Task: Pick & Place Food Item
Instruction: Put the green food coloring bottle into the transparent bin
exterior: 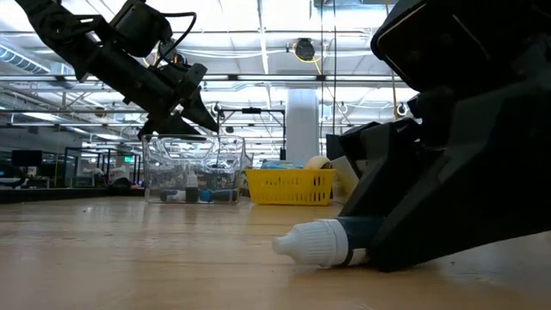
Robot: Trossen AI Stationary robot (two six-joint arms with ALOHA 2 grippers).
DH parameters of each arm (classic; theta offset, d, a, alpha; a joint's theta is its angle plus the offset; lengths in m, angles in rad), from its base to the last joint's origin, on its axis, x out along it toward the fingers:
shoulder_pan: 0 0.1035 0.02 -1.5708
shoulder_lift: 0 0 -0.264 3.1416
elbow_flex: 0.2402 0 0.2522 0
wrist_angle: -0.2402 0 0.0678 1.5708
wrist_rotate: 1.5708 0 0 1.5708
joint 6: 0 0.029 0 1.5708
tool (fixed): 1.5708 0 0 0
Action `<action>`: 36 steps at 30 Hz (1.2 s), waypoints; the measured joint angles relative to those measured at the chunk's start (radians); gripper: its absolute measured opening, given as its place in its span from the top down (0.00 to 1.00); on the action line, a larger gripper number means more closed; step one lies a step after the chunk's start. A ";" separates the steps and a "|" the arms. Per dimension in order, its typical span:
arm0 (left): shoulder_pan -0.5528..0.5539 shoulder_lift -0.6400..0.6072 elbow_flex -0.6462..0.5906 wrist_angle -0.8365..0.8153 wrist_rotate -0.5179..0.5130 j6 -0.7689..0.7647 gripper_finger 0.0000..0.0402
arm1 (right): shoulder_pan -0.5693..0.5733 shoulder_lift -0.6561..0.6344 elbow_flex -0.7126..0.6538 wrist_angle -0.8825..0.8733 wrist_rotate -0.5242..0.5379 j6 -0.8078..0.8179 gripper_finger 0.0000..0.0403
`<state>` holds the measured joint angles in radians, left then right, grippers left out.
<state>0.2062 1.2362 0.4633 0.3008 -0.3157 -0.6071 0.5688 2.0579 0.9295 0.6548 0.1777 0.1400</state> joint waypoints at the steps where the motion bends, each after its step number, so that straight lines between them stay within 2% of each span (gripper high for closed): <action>1: 0.000 0.000 0.000 0.000 0.000 0.000 0.50 | 0.000 0.000 0.000 0.001 0.000 -0.003 0.74; 5: 0.000 0.000 0.000 0.000 0.000 0.000 0.50 | 0.000 0.000 -0.001 0.036 -0.003 -0.072 0.88; 6: 0.000 0.000 0.000 0.001 0.000 0.000 0.50 | 0.000 -0.004 -0.002 0.037 0.000 -0.098 0.89; 8: 0.000 0.000 0.000 0.010 0.013 -0.001 0.50 | -0.006 -0.021 -0.003 0.027 0.010 -0.153 0.89; 12: 0.000 0.000 0.000 0.069 0.084 0.002 0.50 | -0.020 -0.102 -0.003 -0.059 0.103 -0.241 0.89; 17: -0.015 0.000 0.000 0.179 0.222 -0.005 0.50 | -0.048 -0.249 -0.003 -0.212 0.261 -0.347 0.87; 21: -0.056 0.000 0.000 0.268 0.288 0.010 0.50 | -0.072 -0.355 -0.003 -0.284 0.389 -0.420 0.87; 28: -0.162 0.000 0.000 0.365 0.289 0.055 0.50 | -0.131 -0.434 -0.003 -0.255 0.560 -0.532 0.88; 36: -0.280 0.059 0.014 0.446 0.216 0.100 0.50 | -0.208 -0.421 -0.003 -0.215 0.556 -0.575 0.88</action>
<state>-0.0741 1.2948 0.4776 0.7469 -0.0993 -0.5070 0.3604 1.6367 0.9264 0.4396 0.7333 -0.4347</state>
